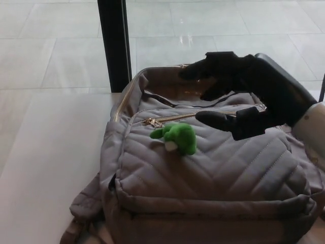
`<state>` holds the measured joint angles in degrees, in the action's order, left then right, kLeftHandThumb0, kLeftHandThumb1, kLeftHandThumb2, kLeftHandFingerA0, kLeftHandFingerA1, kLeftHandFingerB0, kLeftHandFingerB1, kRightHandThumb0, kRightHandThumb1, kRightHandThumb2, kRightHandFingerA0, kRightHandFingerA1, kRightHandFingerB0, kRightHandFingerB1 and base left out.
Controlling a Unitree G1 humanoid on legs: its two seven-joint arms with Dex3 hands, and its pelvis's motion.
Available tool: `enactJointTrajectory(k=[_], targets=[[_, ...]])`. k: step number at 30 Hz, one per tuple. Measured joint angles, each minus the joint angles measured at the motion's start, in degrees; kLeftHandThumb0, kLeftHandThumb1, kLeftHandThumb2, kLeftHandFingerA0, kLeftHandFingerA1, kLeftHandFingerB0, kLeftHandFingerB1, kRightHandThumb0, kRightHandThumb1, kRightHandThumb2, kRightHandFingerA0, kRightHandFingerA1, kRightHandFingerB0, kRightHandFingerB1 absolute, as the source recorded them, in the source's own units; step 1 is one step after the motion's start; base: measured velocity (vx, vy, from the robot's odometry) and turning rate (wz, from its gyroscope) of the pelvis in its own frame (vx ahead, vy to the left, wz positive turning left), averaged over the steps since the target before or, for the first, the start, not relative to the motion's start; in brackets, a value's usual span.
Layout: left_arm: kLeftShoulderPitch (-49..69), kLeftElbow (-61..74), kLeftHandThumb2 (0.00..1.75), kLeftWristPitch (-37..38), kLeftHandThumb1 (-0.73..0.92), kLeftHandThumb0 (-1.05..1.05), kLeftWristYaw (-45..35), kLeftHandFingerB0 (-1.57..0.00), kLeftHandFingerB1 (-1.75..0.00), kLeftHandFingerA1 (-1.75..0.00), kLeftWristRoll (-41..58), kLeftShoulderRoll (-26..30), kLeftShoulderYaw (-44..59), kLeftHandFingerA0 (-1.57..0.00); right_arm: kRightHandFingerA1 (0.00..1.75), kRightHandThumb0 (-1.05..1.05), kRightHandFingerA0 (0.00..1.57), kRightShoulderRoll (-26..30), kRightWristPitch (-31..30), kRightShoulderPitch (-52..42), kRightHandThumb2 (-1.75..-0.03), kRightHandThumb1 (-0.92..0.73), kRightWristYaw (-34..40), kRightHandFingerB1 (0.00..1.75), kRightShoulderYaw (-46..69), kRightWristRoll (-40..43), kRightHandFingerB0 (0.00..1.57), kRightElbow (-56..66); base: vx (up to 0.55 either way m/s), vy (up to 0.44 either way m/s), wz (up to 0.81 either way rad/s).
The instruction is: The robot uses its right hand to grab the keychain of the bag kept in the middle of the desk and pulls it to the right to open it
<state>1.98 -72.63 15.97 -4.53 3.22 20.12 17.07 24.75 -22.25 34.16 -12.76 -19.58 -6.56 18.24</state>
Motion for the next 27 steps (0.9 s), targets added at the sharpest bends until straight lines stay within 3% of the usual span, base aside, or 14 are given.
enactJointTrajectory(k=[1,2,7,8,14,15,17,18,19,20,21,24,26,27], targets=[[0.1,0.2,0.6,0.1,0.62,-0.56,0.0,-0.6,-0.41,-0.47,0.0,0.0,-0.1,-0.7,0.66,-0.71,0.64,-0.1,-0.2,-0.3,-0.6,-0.67,0.0,0.42,-0.4,-0.5,0.6,0.0,0.0,0.0,0.0],[0.1,0.4,0.6,0.1,0.62,-0.56,0.0,-0.61,-0.41,-0.47,0.0,0.0,-0.2,-0.69,0.71,-0.7,0.6,-0.3,-0.3,-0.7,-0.95,-0.53,0.0,0.56,-1.0,-1.4,0.54,0.0,0.0,0.0,0.0],[0.3,0.3,0.6,0.2,0.61,-0.56,0.1,-0.59,-0.41,-0.48,0.1,0.2,-0.3,-0.72,0.75,-0.76,0.6,-0.3,-0.9,-2.0,-0.98,-0.56,-0.3,0.56,-2.3,-4.2,0.55,-0.1,0.0,0.0,0.0],[0.3,0.1,0.6,0.2,0.62,-0.56,0.1,-0.59,-0.41,-0.47,0.1,0.2,-0.2,-0.71,0.71,-0.8,0.6,-0.2,-1.0,-2.2,-0.63,-0.73,-0.3,0.42,-2.4,-4.6,0.6,-0.1,0.0,0.0,0.0],[0.2,-0.3,0.6,0.5,0.61,-0.58,0.0,-0.59,-0.41,-0.51,0.1,0.5,-0.3,-0.74,0.71,-0.8,0.61,0.6,-1.4,-2.6,-0.63,-0.75,-0.4,0.41,-3.6,-9.2,0.61,-0.3,0.0,0.0,0.0],[0.1,-0.3,0.6,0.5,0.62,-0.6,0.0,-0.58,-0.4,-0.48,0.1,0.4,-0.2,-0.73,0.93,-0.79,0.65,0.6,-1.6,-2.6,-0.63,-0.73,-0.5,0.42,-3.8,-10.0,0.62,-0.3,0.0,0.0,0.0],[0.1,-0.4,0.6,0.5,0.62,-0.61,0.0,-0.58,-0.41,-0.48,0.1,0.5,-0.3,-0.73,0.93,-0.79,0.67,0.4,-2.0,-2.6,-0.63,-0.73,-0.6,0.41,-4.1,-11.3,0.62,-0.3,0.0,0.0,0.0],[0.1,-0.5,0.6,0.5,0.62,-0.6,0.0,-0.56,-0.41,-0.47,0.1,0.5,-0.4,-0.72,0.65,-0.79,0.67,0.3,-2.1,-2.6,-0.63,-0.73,-0.6,0.41,-4.1,-11.9,0.63,-0.3,0.0,0.0,0.0],[0.1,-0.5,0.6,0.5,0.62,-0.6,0.0,-0.56,-0.41,-0.47,0.1,0.5,-0.4,-0.72,0.65,-0.79,0.67,0.1,-2.3,-2.6,-0.63,-0.73,-0.6,0.41,-4.4,-12.5,0.63,-0.3,0.0,0.0,0.0],[0.1,-0.4,0.6,0.5,0.63,-0.6,0.0,-0.55,-0.4,-0.46,0.1,0.5,-0.4,-0.71,0.68,-0.76,0.64,-0.2,-2.3,-2.6,-1.0,-0.57,-0.7,0.55,-4.7,-13.1,0.57,-0.3,0.0,0.0,0.0],[0.0,-0.4,0.6,0.5,0.64,-0.6,0.0,-0.56,-0.4,-0.46,0.1,0.5,-0.4,-0.7,0.6,-0.77,0.69,-0.4,-2.3,-2.6,-0.63,-0.72,-0.7,0.41,-4.9,-13.4,0.63,-0.3,0.0,0.0,0.0],[-0.1,-0.5,0.61,0.5,0.65,-0.6,0.0,-0.55,-0.4,-0.46,0.1,0.5,-0.4,-0.71,0.57,-0.76,0.67,-1.0,-2.3,-2.6,-0.62,-0.73,-0.9,0.4,-5.5,-14.7,0.63,-0.2,0.0,0.0,0.0],[-0.2,-0.6,0.61,0.5,0.66,-0.58,0.0,-0.53,-0.39,-0.45,0.0,0.5,-0.5,-0.69,0.63,-0.81,0.64,-1.6,-2.3,-2.6,-0.81,-0.58,-1.2,0.48,-6.1,-15.6,0.58,0.0,0.0,0.0,0.0],[-0.4,-0.7,0.61,0.5,0.68,-0.57,0.0,-0.54,-0.4,-0.46,0.0,0.5,-0.6,-0.68,0.61,-0.76,0.66,-2.0,-2.5,-2.5,-0.63,-0.73,-1.4,0.4,-6.6,-16.1,0.63,0.3,0.0,0.0,0.0]])
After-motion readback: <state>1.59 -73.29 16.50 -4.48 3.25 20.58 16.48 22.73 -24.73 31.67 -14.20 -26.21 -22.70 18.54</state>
